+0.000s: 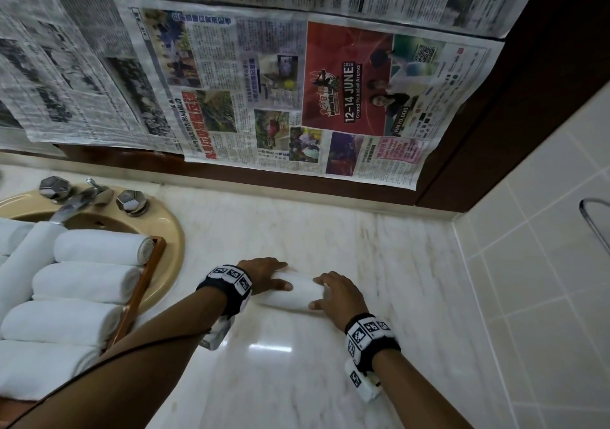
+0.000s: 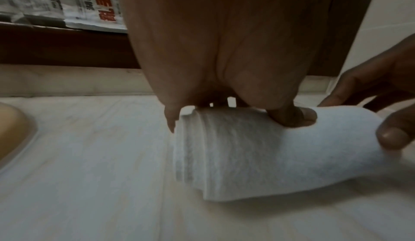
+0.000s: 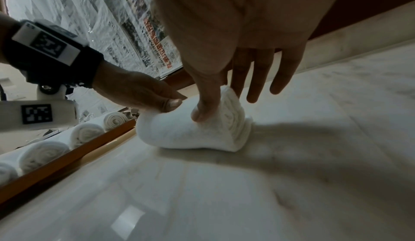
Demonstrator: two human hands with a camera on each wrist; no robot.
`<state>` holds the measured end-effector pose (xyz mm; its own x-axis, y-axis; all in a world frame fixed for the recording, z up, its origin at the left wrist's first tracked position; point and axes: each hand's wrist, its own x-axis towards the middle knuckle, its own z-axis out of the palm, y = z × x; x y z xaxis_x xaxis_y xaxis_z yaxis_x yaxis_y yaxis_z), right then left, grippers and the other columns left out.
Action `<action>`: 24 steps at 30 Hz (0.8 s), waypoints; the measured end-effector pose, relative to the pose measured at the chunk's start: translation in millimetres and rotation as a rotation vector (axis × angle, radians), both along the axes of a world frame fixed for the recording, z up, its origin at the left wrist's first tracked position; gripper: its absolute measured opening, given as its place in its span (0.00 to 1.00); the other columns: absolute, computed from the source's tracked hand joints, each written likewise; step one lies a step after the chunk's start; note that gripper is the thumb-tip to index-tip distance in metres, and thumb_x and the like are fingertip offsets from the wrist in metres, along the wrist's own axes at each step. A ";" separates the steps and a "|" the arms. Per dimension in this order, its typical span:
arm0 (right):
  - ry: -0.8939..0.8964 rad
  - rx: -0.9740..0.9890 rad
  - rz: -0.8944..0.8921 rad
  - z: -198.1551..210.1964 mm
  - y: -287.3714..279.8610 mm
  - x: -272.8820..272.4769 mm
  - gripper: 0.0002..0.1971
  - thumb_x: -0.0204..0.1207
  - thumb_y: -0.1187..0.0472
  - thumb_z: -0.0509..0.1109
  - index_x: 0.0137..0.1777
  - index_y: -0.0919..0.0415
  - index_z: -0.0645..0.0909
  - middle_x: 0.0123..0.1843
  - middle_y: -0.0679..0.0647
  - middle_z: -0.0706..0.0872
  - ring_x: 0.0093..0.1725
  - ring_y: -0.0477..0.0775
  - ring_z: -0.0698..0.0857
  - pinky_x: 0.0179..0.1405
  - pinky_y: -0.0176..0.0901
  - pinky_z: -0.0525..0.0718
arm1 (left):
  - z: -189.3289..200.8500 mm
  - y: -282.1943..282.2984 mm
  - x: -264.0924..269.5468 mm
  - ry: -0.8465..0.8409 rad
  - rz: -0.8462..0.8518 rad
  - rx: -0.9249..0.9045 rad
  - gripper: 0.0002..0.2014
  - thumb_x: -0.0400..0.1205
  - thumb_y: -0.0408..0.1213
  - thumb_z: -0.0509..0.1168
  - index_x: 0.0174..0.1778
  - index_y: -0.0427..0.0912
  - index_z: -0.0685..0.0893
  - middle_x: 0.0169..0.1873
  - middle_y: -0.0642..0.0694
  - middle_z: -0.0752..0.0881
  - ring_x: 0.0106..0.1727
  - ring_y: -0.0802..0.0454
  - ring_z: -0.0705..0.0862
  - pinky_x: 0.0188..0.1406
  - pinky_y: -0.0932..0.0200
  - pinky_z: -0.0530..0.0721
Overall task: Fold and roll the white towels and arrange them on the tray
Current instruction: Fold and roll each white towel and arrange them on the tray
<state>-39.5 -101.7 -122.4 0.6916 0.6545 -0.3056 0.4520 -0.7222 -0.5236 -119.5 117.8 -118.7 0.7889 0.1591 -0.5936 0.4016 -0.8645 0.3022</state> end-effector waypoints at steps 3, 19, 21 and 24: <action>0.032 -0.012 -0.031 3.0 2.6 3.0 0.28 0.63 0.51 0.84 0.64 0.50 0.82 0.59 0.44 0.84 0.61 0.49 0.80 0.57 0.39 0.77 | 1.2 -0.5 1.3 0.017 0.019 0.013 0.41 0.78 0.71 0.60 0.85 0.57 0.60 0.81 0.50 0.67 0.81 0.47 0.66 0.79 0.42 0.65; -0.048 0.043 0.039 -3.1 -4.3 -10.6 0.24 0.64 0.53 0.83 0.60 0.52 0.84 0.55 0.43 0.83 0.55 0.49 0.80 0.51 0.39 0.76 | 5.4 -12.1 -2.2 0.010 -0.014 -0.001 0.37 0.66 0.69 0.73 0.70 0.58 0.74 0.64 0.54 0.84 0.65 0.50 0.81 0.66 0.44 0.63; -0.052 0.056 0.035 -3.4 -6.4 -13.8 0.23 0.64 0.54 0.83 0.60 0.53 0.85 0.55 0.44 0.83 0.55 0.49 0.80 0.51 0.38 0.75 | 7.2 -17.4 -5.7 -0.001 -0.032 -0.026 0.40 0.68 0.64 0.75 0.76 0.60 0.71 0.68 0.54 0.80 0.70 0.50 0.78 0.70 0.43 0.64; -0.065 0.086 0.032 -5.2 -10.9 -21.5 0.21 0.65 0.56 0.82 0.59 0.53 0.85 0.54 0.44 0.83 0.55 0.49 0.80 0.52 0.38 0.76 | 4.8 -24.6 -9.3 -0.014 -0.033 -0.075 0.40 0.68 0.57 0.79 0.76 0.57 0.72 0.68 0.51 0.77 0.70 0.47 0.77 0.70 0.46 0.74</action>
<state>-61.0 -112.6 -127.6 0.6863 0.6987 -0.2019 0.5096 -0.6601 -0.5519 -128.7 93.2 -113.9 0.8010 0.0889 -0.5920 0.3691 -0.8520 0.3714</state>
